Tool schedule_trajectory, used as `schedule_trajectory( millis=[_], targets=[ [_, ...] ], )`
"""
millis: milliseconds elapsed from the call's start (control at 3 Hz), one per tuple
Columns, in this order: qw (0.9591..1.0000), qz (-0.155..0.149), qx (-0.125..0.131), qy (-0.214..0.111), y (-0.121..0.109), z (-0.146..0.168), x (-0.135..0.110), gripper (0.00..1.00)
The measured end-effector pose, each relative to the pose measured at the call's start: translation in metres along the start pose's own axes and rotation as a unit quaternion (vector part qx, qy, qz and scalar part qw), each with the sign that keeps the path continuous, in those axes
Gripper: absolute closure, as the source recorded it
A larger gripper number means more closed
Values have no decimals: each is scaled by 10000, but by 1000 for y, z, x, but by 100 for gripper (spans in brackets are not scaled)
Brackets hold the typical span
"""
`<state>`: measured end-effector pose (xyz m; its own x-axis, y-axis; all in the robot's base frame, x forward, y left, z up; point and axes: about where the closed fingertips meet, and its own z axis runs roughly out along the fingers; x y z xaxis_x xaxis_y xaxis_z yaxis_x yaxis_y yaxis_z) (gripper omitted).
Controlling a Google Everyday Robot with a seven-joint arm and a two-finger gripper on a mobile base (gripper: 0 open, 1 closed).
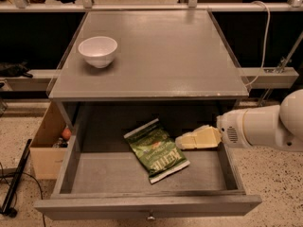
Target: Pick green jalapeno chip bag from top drawer and place on counter
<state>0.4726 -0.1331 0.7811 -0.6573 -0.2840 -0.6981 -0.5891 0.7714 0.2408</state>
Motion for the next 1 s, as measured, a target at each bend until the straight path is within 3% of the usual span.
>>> schedule_trajectory(
  millis=[667,1000],
  targets=[
    [9999,63,6,-138,6,11,-3,0],
    [9988,437,-84,-196,21,37,7,0]
  ],
)
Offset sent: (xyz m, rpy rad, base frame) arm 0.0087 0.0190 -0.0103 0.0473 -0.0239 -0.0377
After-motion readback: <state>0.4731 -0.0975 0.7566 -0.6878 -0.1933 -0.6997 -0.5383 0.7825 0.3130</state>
